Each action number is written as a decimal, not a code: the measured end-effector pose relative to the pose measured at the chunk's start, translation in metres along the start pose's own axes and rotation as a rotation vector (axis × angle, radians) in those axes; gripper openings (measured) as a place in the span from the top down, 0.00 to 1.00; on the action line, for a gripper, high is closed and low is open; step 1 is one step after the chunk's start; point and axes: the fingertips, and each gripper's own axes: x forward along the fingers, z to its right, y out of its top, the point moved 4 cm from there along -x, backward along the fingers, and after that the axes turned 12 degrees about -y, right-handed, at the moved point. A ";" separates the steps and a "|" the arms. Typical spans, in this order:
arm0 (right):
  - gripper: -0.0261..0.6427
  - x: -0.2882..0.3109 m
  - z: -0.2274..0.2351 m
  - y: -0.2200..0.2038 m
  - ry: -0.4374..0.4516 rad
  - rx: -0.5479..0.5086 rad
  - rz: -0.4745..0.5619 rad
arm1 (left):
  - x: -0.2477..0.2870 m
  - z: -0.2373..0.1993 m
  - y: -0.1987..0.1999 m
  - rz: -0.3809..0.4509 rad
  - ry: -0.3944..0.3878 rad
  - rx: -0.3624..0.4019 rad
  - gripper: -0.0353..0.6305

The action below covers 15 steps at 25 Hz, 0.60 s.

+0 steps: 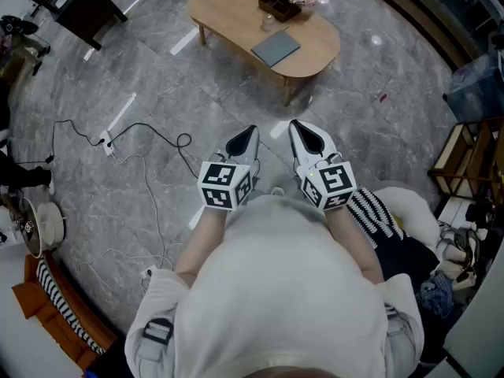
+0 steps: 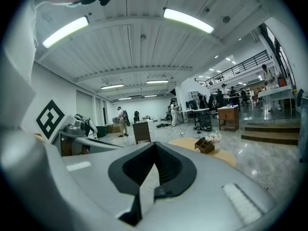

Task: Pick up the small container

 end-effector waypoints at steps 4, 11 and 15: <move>0.97 -0.019 -0.016 0.000 0.033 -0.032 0.007 | -0.019 0.016 -0.010 -0.015 0.023 0.018 0.94; 0.97 -0.038 -0.023 -0.006 0.061 -0.033 0.007 | -0.031 0.031 -0.021 0.009 0.062 0.023 0.94; 0.97 -0.042 -0.022 -0.010 0.053 -0.032 0.000 | -0.034 0.033 -0.023 0.031 0.077 0.007 0.94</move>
